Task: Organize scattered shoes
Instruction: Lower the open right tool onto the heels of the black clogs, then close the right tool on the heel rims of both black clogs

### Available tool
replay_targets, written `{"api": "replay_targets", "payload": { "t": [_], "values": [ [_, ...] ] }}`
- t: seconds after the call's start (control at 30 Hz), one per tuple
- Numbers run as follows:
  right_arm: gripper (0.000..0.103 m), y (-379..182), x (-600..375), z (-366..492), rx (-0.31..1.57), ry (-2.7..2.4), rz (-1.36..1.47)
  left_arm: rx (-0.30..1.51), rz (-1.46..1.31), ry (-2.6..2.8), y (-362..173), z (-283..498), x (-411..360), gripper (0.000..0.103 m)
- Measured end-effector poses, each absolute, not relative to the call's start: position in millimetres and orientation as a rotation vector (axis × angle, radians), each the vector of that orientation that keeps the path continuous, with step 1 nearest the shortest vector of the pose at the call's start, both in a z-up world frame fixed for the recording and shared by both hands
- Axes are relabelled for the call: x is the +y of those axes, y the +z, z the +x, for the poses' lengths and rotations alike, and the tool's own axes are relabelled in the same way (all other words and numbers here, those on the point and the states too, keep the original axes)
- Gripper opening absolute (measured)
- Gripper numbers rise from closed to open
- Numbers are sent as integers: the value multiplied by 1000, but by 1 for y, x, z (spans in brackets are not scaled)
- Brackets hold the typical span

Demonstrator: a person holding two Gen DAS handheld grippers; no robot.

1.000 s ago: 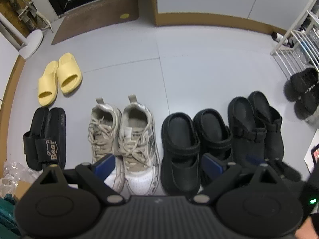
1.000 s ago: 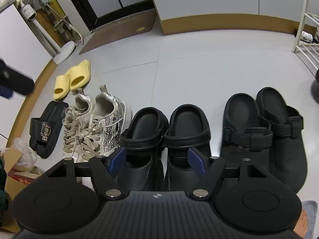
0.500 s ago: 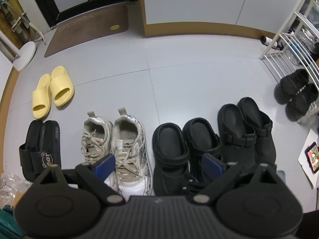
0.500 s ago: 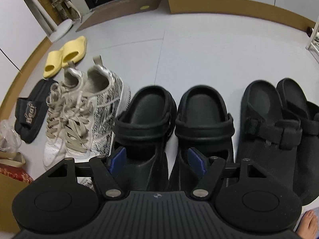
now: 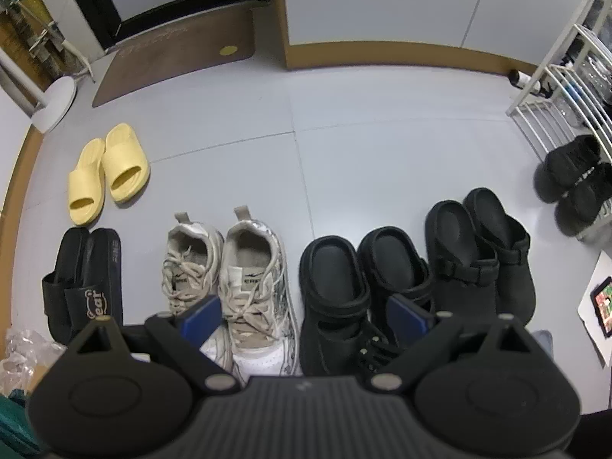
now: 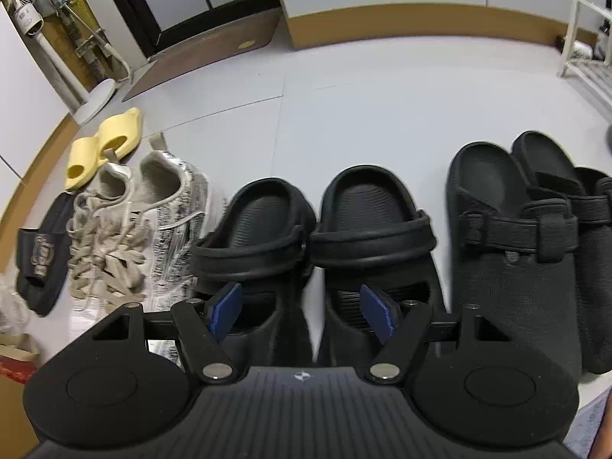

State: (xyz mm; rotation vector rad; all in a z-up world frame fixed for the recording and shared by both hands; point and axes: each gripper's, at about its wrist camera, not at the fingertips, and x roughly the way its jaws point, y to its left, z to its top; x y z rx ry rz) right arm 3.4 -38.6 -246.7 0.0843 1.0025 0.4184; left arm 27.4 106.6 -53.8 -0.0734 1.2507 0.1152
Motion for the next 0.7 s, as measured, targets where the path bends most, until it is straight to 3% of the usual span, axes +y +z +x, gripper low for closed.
{"api": "replay_targets", "payload": {
  "t": [0.7],
  "values": [
    [74, -268, -19, 8, 1018, 437, -6, 1162, -81, 169, -26, 27, 116, 95]
  ]
}}
